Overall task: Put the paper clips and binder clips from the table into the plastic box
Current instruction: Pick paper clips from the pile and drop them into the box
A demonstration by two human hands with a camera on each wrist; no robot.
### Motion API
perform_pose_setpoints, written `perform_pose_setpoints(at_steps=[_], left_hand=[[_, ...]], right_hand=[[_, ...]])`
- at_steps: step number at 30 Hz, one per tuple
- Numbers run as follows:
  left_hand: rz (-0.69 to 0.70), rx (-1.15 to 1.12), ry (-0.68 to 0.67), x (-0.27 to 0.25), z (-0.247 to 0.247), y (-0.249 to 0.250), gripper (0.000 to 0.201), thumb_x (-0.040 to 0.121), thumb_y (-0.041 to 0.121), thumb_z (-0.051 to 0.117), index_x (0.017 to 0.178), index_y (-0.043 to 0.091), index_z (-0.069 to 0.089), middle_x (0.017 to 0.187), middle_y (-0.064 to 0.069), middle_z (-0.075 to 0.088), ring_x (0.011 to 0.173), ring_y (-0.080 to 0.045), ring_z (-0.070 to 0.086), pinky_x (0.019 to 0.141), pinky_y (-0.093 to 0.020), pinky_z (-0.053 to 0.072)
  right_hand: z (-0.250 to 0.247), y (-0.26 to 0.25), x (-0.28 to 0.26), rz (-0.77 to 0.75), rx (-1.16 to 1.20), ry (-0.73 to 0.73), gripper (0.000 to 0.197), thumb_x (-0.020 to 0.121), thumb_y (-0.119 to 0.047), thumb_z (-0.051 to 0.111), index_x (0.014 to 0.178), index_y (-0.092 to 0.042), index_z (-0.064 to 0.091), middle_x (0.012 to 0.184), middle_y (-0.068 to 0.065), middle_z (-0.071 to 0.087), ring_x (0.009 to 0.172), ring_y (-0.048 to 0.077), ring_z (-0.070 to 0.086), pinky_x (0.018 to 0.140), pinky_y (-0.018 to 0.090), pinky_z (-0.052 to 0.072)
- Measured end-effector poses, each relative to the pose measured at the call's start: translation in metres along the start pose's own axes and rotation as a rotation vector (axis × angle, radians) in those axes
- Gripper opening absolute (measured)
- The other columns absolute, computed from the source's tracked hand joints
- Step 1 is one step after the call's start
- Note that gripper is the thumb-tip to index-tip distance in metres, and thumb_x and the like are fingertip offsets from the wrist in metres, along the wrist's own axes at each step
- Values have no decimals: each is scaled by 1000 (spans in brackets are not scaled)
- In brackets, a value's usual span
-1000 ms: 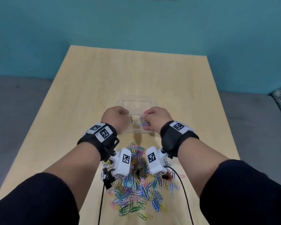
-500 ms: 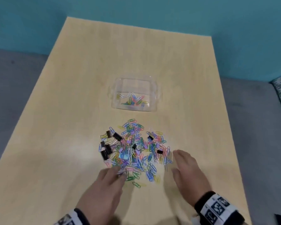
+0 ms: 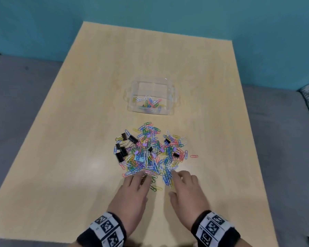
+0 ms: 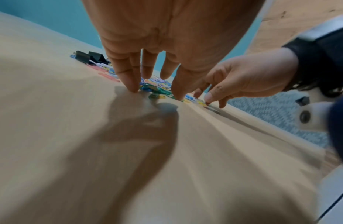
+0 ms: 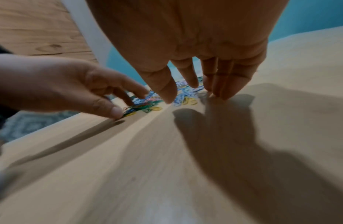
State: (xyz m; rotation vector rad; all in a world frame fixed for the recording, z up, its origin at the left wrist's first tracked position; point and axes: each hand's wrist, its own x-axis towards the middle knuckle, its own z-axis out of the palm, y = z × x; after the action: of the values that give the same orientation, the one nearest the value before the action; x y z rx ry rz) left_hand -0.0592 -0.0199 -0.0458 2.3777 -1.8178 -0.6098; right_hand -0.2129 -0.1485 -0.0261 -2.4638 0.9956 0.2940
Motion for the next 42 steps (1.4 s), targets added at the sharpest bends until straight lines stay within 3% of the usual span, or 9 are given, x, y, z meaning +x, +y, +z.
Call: perform_pose_setpoints(at_steps=[4, 7, 15, 24, 26, 31, 34, 37, 42], left_hand=[[-54, 23, 5, 29, -4, 4, 80, 69, 22, 71, 140, 18, 35, 132, -9, 46, 110, -31, 47, 87, -43, 51], [-91, 42, -10, 47, -9, 3, 78, 69, 14, 64, 140, 19, 33, 127, -8, 43, 105, -31, 42, 84, -43, 49], [-81, 18, -70, 60, -30, -1, 46, 67, -7, 45, 106, 17, 48, 110, -5, 37, 97, -26, 36, 69, -31, 32], [-5, -42, -95, 60, -31, -12, 39, 53, -7, 61, 76, 20, 46, 79, 1, 42, 65, -20, 44, 49, -29, 33], [-12, -57, -62, 60, -32, -15, 32, 61, 3, 71, 76, 22, 51, 75, 5, 43, 61, -16, 47, 47, -26, 32], [-213, -410, -73, 66, -57, -19, 11, 90, 30, 58, 94, 21, 64, 81, 7, 52, 79, -14, 54, 68, -28, 40], [-392, -868, -129, 74, -78, -25, 3, 83, 16, 68, 82, 15, 65, 68, -4, 60, 60, -19, 60, 64, -35, 54], [-401, -1069, -112, 97, -104, -35, 9, 84, 4, 66, 76, 7, 63, 58, -6, 58, 48, -17, 56, 50, -27, 50], [-426, -1163, 50, 164, -149, -60, 5, 85, 1, 65, 80, 2, 63, 66, -13, 61, 51, -19, 61, 51, -26, 55]], right_hand=[[5, -26, 28, -59, -35, -29, 71, 85, -24, 52, 148, -22, 19, 136, 4, 35, 113, 29, 38, 94, 38, 43], [6, -31, 47, -6, -11, -5, 60, 86, -14, 47, 142, -22, 29, 129, 6, 37, 109, 29, 38, 89, 39, 45], [-14, -24, 58, -97, -104, -107, 40, 75, 8, 48, 110, -12, 44, 117, 11, 40, 103, 32, 44, 71, 35, 36], [-24, -17, 66, -59, -9, -112, 21, 81, 1, 48, 84, -18, 40, 89, 4, 41, 68, 28, 39, 53, 34, 22], [-27, -13, 70, -9, 87, -110, 12, 86, -6, 45, 81, -17, 42, 85, 1, 44, 69, 27, 45, 55, 36, 32], [-40, -2, 77, 196, 572, -225, 8, 85, -10, 56, 78, -12, 54, 64, -1, 54, 53, 17, 55, 58, 36, 52], [-54, 0, 85, 263, 805, -262, 16, 85, -3, 61, 74, -11, 54, 58, 5, 51, 42, 14, 52, 41, 24, 45], [-81, -3, 108, 224, 897, -214, 14, 85, 1, 62, 76, -8, 55, 50, 2, 54, 40, 18, 55, 37, 18, 37], [-124, -8, 182, 218, 960, 10, 17, 84, 4, 63, 73, -9, 57, 52, 7, 57, 40, 16, 55, 49, 33, 51]])
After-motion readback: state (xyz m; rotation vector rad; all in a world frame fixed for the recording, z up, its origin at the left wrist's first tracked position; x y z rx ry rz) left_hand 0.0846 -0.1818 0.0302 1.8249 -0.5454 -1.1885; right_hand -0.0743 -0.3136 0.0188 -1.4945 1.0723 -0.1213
